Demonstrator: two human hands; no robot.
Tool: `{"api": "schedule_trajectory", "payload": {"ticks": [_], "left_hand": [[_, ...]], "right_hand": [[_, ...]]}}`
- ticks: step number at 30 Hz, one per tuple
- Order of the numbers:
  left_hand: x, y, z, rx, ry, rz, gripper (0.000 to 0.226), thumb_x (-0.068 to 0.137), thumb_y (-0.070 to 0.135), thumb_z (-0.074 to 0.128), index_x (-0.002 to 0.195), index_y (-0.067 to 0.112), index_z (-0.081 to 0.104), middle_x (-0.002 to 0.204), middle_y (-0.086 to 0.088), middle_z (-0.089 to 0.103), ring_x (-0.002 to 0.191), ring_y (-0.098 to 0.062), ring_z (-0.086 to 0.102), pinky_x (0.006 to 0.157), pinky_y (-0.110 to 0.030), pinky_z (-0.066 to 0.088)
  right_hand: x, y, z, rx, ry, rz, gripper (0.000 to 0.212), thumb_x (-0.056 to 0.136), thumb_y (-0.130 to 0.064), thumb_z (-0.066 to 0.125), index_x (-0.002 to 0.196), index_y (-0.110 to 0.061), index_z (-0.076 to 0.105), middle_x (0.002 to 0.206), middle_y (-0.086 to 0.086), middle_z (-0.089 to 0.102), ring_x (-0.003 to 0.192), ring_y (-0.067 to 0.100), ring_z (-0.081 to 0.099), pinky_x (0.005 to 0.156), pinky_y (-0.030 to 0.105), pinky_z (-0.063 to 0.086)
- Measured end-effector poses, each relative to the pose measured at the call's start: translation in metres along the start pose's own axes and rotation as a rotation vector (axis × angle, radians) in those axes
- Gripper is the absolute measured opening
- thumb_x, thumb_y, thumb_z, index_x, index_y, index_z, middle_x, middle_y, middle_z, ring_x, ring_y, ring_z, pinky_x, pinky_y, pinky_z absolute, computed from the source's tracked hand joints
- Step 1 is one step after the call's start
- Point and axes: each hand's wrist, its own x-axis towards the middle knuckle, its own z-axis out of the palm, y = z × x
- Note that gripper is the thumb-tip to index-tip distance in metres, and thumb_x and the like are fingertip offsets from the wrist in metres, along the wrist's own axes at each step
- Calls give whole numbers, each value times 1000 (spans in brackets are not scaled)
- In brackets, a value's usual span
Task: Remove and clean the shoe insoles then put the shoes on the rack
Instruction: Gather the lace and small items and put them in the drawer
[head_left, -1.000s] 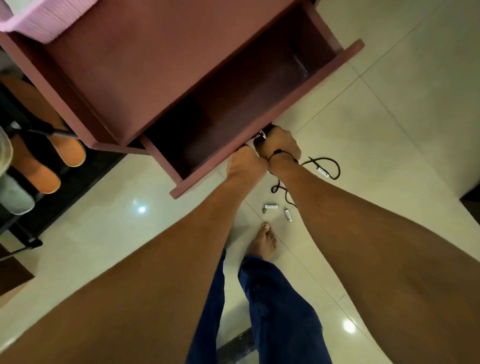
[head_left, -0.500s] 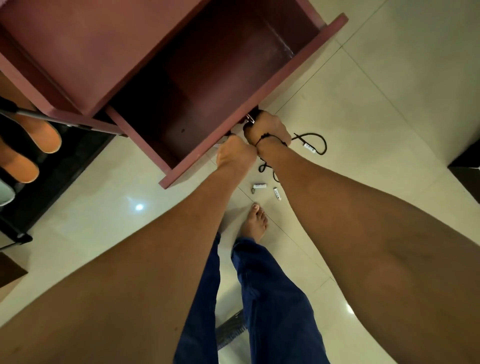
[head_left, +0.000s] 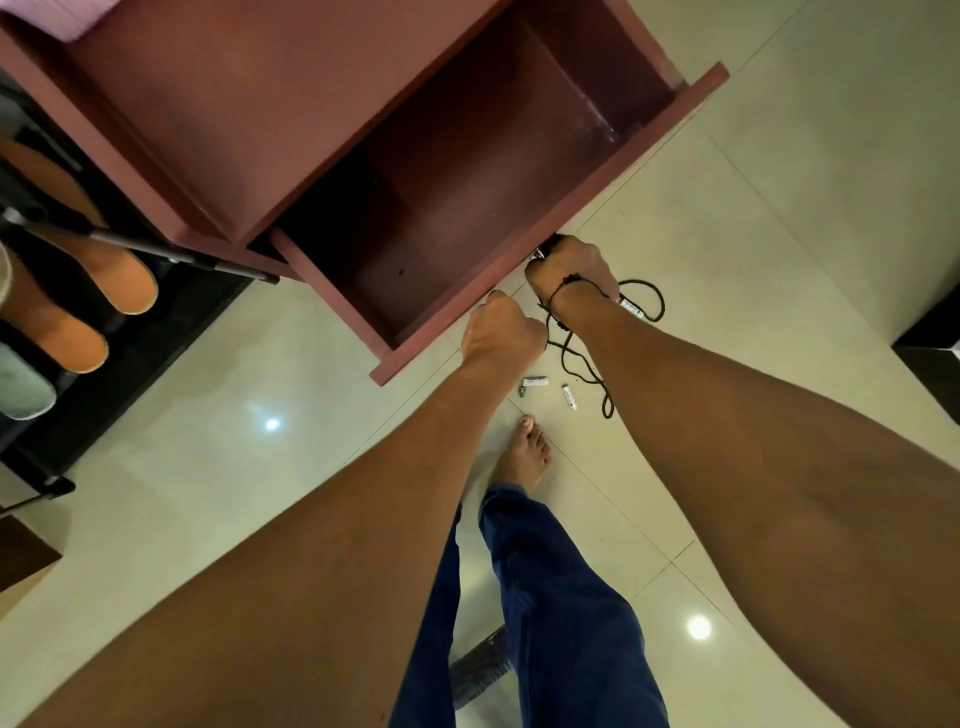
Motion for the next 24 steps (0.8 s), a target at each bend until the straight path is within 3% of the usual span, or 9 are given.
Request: {"api": "schedule_trajectory", "payload": {"ticks": [2,4,6,9,14,16,18,21,24], "left_hand": [[4,-3,0,-9,4,35,32,91,5,43,121,-2,49,80,-6,50,70,-16,45,60,-28,38],[10,-8,3,-34,1,42,22,90,4,43,111,4,50,74,-3,44,66,-14,43,58,-27,37],[11,-11,5,-27,-8,54,18,90,4,43,107,6,49,81,-5,49,73,-17,47,59,-27,38],[8,-18,8,4,-38,61,31,90,5,43,120,0,50,103,-15,59,81,-19,49,61,-28,39],[-8,-27,18,96,-84,53,28,92,7,43,117,-2,51,120,-18,57,108,-29,55,77,-30,43],[-16,-26,26,136,-88,35,29,92,7,41,119,-3,49,121,-17,55,106,-27,54,75,-29,39],[-22,-27,39,154,-135,29,24,92,6,40,113,0,50,110,-15,53,91,-23,49,68,-26,38],[-26,-30,62,168,-194,8,9,90,4,41,92,3,49,100,-12,50,78,-20,47,60,-24,36],[-27,-34,82,154,-216,4,22,92,5,40,110,-2,52,116,-16,55,105,-29,54,79,-31,43]], "right_hand": [[0,0,1,-23,-7,1,31,90,-27,43,116,-25,59,114,8,61,100,31,58,77,31,43],[-1,4,-1,-20,-20,-15,32,93,-30,42,122,-25,55,117,10,60,103,32,57,81,33,45],[-6,11,-2,18,-29,-38,39,95,-29,42,134,-26,43,113,12,59,101,32,57,83,36,48],[-25,28,7,112,4,3,46,94,-22,42,139,-23,34,102,14,60,94,30,58,77,32,45],[-66,57,26,240,-21,162,27,90,-17,43,113,-13,57,104,15,66,95,31,62,78,29,49],[-78,66,29,227,-42,201,19,89,-13,42,88,-11,61,96,13,66,90,30,62,69,26,45],[-85,78,30,209,-58,229,21,88,-11,43,68,-14,50,87,13,61,81,28,57,63,25,39],[-87,99,34,205,-87,281,24,89,-12,46,64,-13,47,82,7,53,75,25,47,59,26,34],[-83,123,45,150,-133,299,21,88,-11,45,68,-11,49,84,8,52,76,24,48,64,27,35]]}}
